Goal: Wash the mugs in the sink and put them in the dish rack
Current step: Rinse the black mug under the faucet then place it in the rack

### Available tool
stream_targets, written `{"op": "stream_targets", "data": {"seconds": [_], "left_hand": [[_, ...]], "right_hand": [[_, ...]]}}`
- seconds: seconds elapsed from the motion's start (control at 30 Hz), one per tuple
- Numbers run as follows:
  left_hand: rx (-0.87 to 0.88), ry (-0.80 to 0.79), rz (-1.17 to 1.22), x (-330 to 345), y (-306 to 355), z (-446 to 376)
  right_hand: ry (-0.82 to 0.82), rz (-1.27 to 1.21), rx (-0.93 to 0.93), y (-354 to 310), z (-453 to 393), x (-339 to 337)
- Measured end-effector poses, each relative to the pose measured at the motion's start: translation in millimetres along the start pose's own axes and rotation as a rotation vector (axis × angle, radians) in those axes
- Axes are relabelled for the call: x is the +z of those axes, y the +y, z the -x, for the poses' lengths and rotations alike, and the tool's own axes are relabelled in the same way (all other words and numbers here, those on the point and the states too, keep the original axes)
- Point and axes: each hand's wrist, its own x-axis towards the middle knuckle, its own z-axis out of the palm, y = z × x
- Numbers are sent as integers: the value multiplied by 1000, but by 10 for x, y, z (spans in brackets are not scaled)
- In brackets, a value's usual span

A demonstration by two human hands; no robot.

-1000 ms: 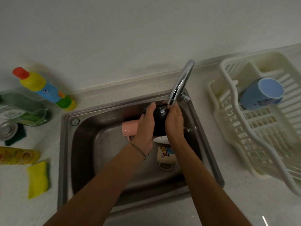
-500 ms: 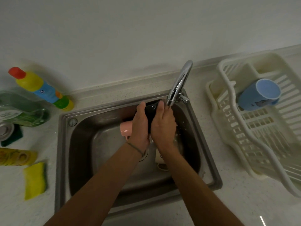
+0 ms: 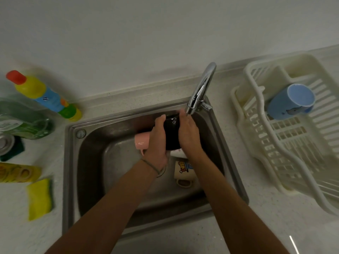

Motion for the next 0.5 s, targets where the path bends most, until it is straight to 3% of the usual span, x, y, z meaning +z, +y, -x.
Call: {"op": "stream_targets", "data": {"seconds": [0.1,0.17,0.5], "left_hand": [[-22,-138,-50,-67,45,-7],[-25,-163,-99,-100,53,-37],[272,-37,-746,-10,39,-84]], "right_hand": [[-126,-277,247,-50,-117,-201],[-162,-350,304,-21,-113,-237],[67,-597,440,113,-9,-103]]}}
